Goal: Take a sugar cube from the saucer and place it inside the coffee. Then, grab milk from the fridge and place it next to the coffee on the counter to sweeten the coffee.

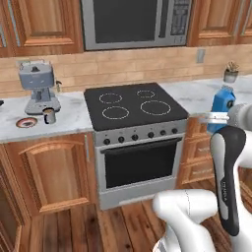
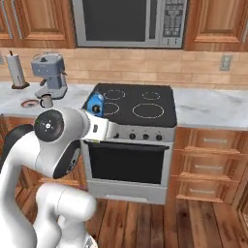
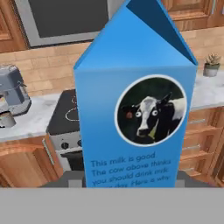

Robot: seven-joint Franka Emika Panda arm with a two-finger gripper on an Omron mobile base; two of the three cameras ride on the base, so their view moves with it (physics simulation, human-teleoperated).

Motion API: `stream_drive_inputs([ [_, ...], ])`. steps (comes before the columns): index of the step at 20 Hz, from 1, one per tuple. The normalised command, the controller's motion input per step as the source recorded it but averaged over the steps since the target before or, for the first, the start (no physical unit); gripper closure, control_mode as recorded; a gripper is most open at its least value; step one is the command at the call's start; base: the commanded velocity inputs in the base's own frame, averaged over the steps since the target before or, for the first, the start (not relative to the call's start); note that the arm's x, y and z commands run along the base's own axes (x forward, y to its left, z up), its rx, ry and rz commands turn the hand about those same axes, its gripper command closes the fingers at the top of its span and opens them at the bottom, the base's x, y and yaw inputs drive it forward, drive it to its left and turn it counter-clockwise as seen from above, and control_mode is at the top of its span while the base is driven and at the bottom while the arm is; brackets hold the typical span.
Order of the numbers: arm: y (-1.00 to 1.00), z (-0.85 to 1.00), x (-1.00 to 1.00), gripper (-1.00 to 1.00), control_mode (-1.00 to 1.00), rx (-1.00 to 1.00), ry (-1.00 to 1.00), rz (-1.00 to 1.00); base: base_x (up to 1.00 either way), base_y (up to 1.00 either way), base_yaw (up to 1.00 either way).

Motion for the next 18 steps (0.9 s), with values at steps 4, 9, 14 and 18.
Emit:
stream_drive_inputs([
  [4,0.0,0.0,0.0,1.0,1.0,0.0,0.0,0.0,0.0,0.76,0.87],
  [9,0.0,0.0,0.0,1.0,1.0,0.0,0.0,0.0,0.73,0.81,0.52],
  [14,0.0,0.0,0.0,1.0,1.0,0.0,0.0,0.0,1.0,0.23,-0.01],
  [18,0.0,0.0,0.0,1.0,1.0,0.0,0.0,0.0,1.0,0.15,-0.19],
])
